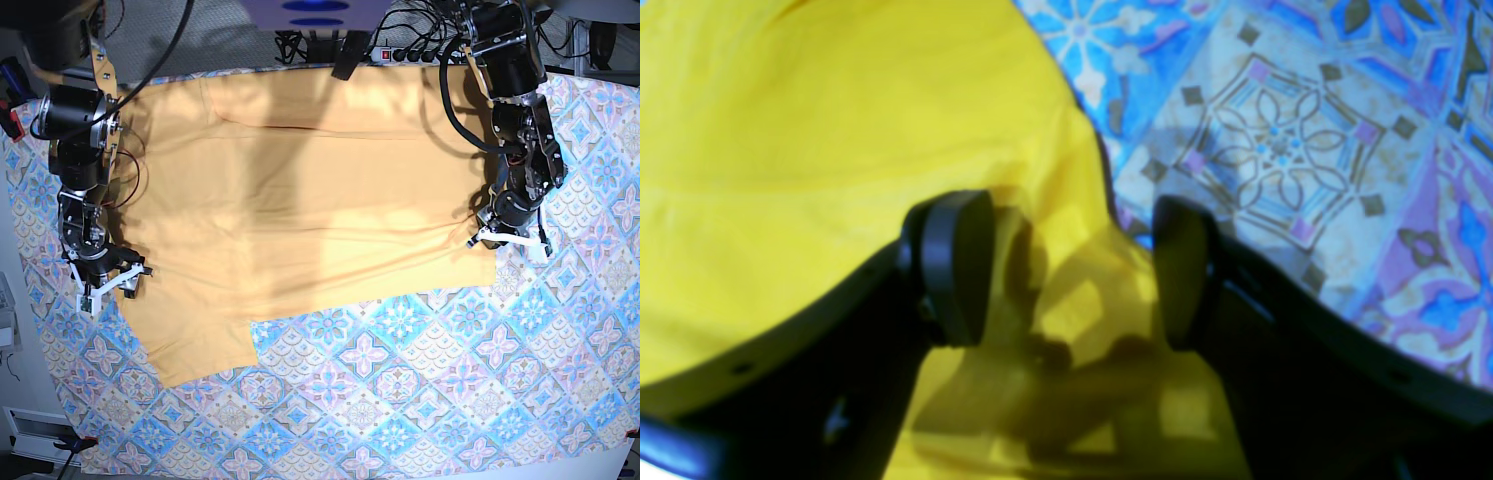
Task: Fold the T-shirt properly
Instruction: 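Hold the side edges with both grippers and tighten the grip, then lift the hem half with both grippers and fold it toward the shoulders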
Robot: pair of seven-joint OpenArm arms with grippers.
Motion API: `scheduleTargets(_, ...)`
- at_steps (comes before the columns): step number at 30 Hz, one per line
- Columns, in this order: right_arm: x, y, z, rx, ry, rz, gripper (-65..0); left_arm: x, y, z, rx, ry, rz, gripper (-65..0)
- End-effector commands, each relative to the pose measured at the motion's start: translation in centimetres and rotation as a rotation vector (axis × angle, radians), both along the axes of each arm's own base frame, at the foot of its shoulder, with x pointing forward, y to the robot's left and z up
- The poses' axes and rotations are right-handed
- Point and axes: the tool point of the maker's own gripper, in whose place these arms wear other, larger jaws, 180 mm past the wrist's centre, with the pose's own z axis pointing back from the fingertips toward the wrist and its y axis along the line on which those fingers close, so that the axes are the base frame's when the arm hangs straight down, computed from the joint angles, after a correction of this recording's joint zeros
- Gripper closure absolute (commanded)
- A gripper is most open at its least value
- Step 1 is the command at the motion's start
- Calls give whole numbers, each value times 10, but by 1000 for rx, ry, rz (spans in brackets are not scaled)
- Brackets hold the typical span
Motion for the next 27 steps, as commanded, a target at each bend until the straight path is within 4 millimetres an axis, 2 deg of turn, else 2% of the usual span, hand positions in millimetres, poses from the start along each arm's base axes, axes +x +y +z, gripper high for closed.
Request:
scheduleTargets(1, 21, -15, 28, -28, -93, -29, -363, 12, 5, 14, 14, -49, 3, 0)
scheduleTargets(4, 21, -19, 28, -36, -119, -54, -363, 12, 5, 14, 14, -49, 3, 0)
scheduleTargets(9, 8, -18, 11, -21, -68, -64, -363, 9, 6, 13, 15, -45, 4, 0)
scheduleTargets(12, -3, -11, -5, -45, -7, -14, -361, 10, 5, 13, 4, -50, 8, 0)
scheduleTargets(16, -7, 1, -13, -108, 42, 91, -357, 13, 2, 18, -52, -79, 26, 0)
scheduleTargets(18, -8, 5, -15, -115, 52, 118, -308, 13, 2, 19, -64, -85, 30, 0)
scheduleTargets(22, -6, 22, -14, -44, 40, 181, -109, 13, 2, 18, -64, -84, 30, 0)
scheduleTargets(24, -7, 29, -15, -18, 46, 207, -39, 10, 2, 16, -64, -77, 31, 0)
scheduleTargets(27, -6, 37, -15, 11, 67, 244, -15, 6, 2, 14, -65, -70, 32, 0)
